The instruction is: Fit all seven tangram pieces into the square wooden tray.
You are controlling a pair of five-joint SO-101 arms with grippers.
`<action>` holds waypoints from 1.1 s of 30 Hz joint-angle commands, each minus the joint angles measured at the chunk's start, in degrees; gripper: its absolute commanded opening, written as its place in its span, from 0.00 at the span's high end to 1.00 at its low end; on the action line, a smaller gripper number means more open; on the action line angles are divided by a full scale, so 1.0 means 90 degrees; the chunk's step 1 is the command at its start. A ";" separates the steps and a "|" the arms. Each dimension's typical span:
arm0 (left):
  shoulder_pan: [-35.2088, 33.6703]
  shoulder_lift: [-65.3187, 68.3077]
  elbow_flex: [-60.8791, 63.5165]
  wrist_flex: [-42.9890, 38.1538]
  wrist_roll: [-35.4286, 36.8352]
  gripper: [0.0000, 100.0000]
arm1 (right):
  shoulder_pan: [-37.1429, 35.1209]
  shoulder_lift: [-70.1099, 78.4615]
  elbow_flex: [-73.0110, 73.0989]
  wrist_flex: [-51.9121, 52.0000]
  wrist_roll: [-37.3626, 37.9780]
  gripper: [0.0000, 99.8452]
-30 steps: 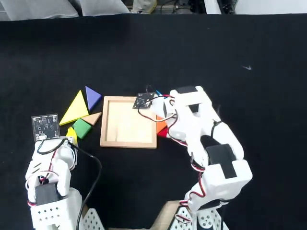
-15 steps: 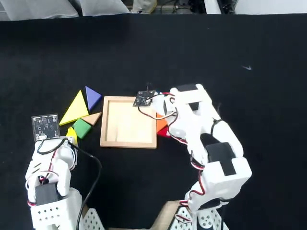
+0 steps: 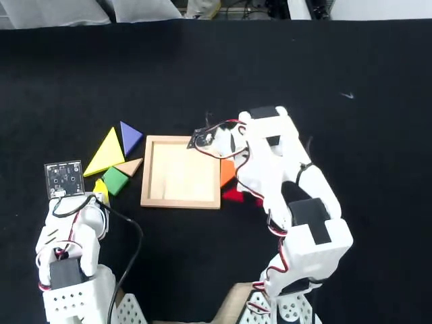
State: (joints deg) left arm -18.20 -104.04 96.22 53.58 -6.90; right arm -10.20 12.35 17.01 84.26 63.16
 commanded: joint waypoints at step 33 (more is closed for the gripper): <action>0.0015 -0.0049 0.0122 0.0039 0.0000 0.85 | -0.2286 -0.1294 -0.0317 -0.0498 -0.1231 0.79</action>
State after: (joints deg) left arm -18.20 -104.04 96.22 53.58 -6.90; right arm -29.27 -2.24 19.74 80.84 53.93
